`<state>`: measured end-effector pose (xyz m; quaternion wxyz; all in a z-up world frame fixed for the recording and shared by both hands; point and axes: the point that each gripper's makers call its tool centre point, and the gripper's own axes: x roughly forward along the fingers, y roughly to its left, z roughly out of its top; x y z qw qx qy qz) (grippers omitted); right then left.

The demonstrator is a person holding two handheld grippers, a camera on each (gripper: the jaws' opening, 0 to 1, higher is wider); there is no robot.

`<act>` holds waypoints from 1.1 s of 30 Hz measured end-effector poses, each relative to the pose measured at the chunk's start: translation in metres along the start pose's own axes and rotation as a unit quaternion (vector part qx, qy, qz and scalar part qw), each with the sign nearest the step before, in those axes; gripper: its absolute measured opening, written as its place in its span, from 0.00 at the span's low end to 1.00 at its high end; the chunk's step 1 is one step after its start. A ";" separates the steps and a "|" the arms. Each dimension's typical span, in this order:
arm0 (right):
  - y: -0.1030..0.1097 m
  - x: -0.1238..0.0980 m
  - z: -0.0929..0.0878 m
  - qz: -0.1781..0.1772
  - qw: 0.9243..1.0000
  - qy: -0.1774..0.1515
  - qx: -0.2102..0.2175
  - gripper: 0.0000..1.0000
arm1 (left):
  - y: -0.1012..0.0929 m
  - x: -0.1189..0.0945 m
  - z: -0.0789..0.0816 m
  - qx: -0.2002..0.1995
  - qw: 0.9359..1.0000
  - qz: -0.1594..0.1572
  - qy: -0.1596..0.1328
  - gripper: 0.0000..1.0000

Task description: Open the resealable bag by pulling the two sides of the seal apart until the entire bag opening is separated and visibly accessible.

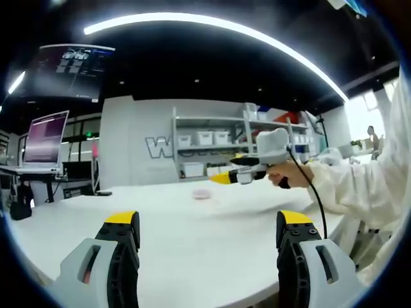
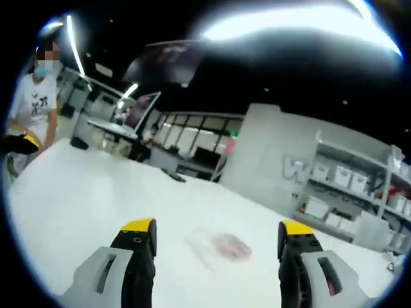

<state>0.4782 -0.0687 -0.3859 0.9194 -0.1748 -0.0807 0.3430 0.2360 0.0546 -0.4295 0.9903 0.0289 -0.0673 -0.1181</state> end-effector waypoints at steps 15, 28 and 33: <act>0.000 -0.017 -0.002 0.001 0.998 0.000 0.057 0.77 | 0.002 -0.001 0.002 -0.001 1.000 0.003 -0.004 0.87; -0.001 -0.037 0.002 0.002 0.995 -0.011 0.101 0.75 | 0.003 -0.002 0.003 0.000 1.000 0.005 -0.005 0.87; 0.003 -0.045 0.000 0.003 0.994 -0.013 0.110 0.74 | 0.004 -0.004 0.003 -0.001 1.000 0.007 -0.005 0.87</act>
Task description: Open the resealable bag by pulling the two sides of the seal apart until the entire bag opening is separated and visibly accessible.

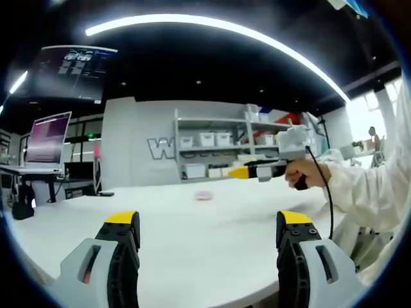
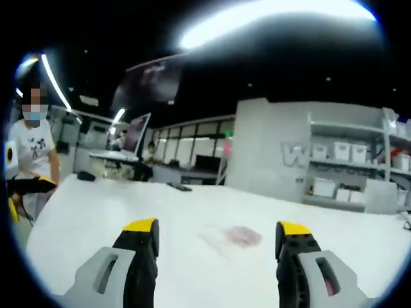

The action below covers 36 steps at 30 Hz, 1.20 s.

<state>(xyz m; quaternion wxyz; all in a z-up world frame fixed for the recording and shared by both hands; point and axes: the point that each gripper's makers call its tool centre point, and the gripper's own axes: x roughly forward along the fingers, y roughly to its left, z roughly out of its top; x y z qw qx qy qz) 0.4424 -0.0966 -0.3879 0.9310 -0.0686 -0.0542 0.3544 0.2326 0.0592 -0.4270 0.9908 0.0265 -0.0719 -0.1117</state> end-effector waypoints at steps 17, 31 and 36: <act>0.002 -0.006 -0.006 0.006 1.000 0.010 0.013 0.72 | 0.001 -0.002 -0.002 -0.003 1.000 0.004 0.002 0.87; -0.001 -0.019 -0.002 -0.001 0.999 -0.009 0.051 0.69 | 0.003 -0.003 -0.001 -0.006 1.000 0.005 -0.002 0.87; 0.002 -0.022 -0.001 0.001 0.998 -0.009 0.057 0.69 | 0.003 -0.003 0.000 -0.004 1.000 0.004 -0.003 0.87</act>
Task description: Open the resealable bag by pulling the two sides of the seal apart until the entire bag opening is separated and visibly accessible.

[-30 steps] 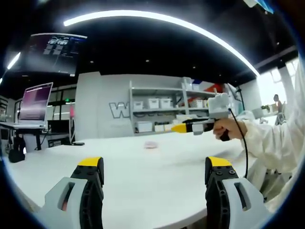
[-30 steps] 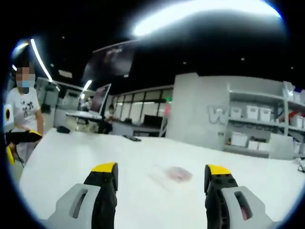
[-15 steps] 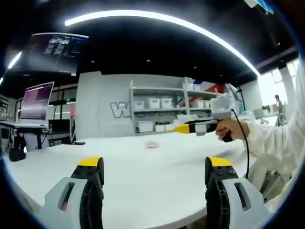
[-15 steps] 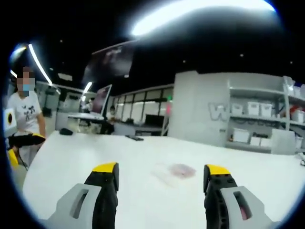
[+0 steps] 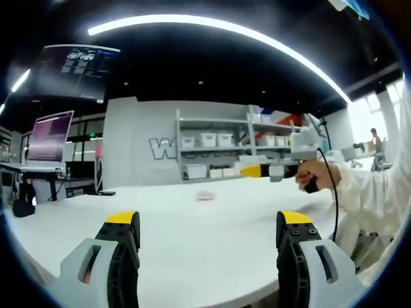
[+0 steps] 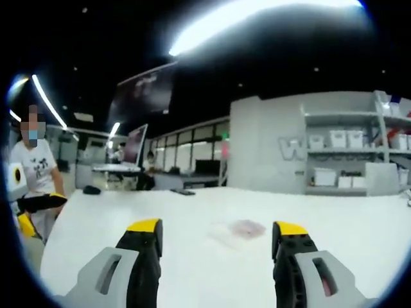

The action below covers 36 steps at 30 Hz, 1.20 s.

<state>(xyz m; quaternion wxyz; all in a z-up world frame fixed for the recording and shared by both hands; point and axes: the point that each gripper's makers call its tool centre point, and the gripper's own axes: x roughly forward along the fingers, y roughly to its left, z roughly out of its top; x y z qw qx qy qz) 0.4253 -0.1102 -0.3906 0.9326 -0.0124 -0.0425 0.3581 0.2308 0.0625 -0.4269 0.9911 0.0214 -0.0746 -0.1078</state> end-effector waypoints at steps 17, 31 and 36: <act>0.000 -0.021 -0.005 -0.014 0.997 0.013 -0.070 0.69 | -0.006 -0.001 -0.001 0.003 1.000 -0.007 0.001 0.87; 0.009 -0.038 -0.001 -0.019 0.993 0.008 -0.118 0.69 | -0.006 0.000 -0.001 0.003 1.000 -0.007 0.002 0.87; 0.011 -0.040 -0.002 -0.020 0.990 0.012 -0.138 0.70 | -0.008 0.000 -0.002 0.003 1.000 -0.009 0.004 0.87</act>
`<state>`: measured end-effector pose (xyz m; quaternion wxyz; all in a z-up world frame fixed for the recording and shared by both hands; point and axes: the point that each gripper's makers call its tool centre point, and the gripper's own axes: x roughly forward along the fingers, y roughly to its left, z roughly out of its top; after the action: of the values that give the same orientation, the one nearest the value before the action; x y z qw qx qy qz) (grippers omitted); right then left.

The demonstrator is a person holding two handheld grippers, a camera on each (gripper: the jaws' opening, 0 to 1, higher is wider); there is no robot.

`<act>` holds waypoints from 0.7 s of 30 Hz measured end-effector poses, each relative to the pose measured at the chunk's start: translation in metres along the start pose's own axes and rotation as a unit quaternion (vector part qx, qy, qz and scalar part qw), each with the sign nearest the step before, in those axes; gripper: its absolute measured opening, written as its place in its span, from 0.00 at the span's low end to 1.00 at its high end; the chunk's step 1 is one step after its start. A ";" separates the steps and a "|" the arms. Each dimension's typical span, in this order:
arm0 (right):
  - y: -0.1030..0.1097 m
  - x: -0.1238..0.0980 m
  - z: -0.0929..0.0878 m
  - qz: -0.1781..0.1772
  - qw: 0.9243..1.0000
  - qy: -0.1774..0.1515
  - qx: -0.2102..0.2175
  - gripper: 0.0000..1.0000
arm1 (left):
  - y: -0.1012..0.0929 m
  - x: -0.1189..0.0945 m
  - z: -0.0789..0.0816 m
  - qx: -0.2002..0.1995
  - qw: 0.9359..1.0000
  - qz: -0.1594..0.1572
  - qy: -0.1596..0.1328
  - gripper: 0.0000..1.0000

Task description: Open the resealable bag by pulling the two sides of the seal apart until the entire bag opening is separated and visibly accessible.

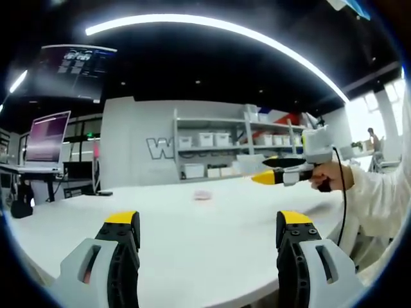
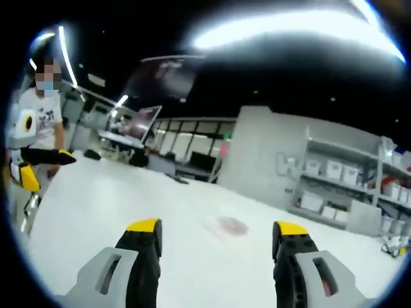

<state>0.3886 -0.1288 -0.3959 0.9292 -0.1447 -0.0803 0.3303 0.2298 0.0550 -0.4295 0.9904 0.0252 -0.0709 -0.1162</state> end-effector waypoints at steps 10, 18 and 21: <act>-0.001 -0.013 -0.004 -0.011 1.000 0.006 -0.022 0.70 | 0.006 -0.002 -0.001 -0.001 1.000 0.008 0.002 0.87; 0.002 -0.031 0.004 -0.018 0.998 0.001 -0.068 0.70 | 0.008 -0.001 -0.003 -0.001 1.000 0.011 0.003 0.87; 0.008 -0.037 0.003 -0.014 0.997 0.001 -0.075 0.70 | 0.009 0.000 -0.005 -0.002 1.000 0.012 0.005 0.87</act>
<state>0.3543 -0.1455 -0.3976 0.9205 -0.2130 -0.1059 0.3099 0.2321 0.0636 -0.4336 0.9920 0.0234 -0.0662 -0.1048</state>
